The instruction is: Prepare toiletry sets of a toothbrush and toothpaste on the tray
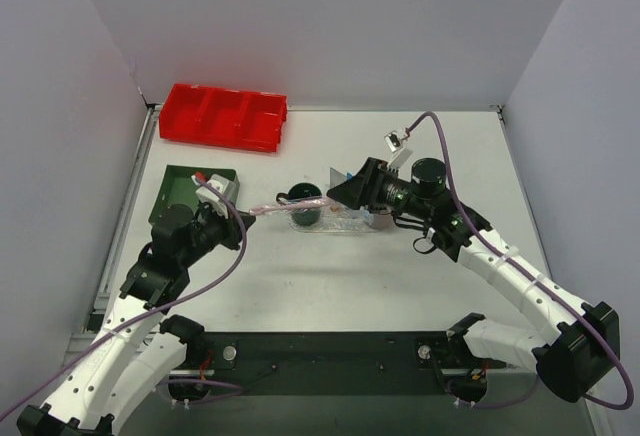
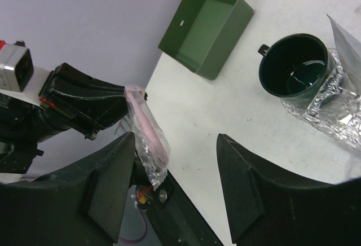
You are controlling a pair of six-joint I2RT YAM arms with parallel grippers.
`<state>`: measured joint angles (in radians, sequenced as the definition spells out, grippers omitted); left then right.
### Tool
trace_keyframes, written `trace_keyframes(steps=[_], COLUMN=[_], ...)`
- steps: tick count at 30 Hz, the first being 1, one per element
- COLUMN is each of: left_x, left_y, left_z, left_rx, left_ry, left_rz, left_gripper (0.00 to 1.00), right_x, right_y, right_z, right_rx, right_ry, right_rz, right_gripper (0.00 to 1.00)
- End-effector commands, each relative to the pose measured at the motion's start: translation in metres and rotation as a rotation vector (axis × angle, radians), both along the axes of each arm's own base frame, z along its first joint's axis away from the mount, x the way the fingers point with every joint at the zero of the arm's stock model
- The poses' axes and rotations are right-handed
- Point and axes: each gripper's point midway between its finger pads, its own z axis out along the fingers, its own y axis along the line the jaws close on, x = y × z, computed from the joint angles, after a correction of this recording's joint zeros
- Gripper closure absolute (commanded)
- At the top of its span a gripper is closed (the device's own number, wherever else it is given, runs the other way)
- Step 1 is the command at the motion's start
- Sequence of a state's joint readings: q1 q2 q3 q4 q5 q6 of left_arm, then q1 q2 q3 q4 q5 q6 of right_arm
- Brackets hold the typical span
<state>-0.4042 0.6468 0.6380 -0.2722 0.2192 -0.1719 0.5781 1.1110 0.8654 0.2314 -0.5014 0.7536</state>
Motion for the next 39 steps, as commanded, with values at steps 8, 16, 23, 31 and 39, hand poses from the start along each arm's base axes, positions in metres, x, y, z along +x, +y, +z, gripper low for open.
trace_keyframes(steps=[8, 16, 23, 31, 39], left_x=[0.002, 0.002, 0.002, 0.002, 0.003], left_y=[-0.002, -0.001, -0.002, -0.002, 0.0], left_z=[0.018, 0.018, 0.017, 0.017, 0.014], left_rx=[-0.017, -0.014, -0.014, -0.013, -0.004], left_ry=[-0.062, -0.062, -0.06, -0.059, -0.054], left_rz=[0.002, 0.009, 0.003, 0.005, 0.016], left_gripper=[1.0, 1.0, 1.0, 1.0, 1.0], right_x=[0.0, -0.009, -0.008, -0.007, -0.008], right_y=[0.017, 0.023, 0.023, 0.026, 0.026], right_z=[0.028, 0.019, 0.016, 0.013, 0.014], right_rx=[0.139, 0.149, 0.153, 0.159, 0.166], right_ry=[-0.027, 0.005, 0.011, 0.021, 0.026], right_rz=[0.006, 0.017, 0.008, 0.02, 0.019], right_gripper=[0.51, 0.55, 0.62, 0.77, 0.79])
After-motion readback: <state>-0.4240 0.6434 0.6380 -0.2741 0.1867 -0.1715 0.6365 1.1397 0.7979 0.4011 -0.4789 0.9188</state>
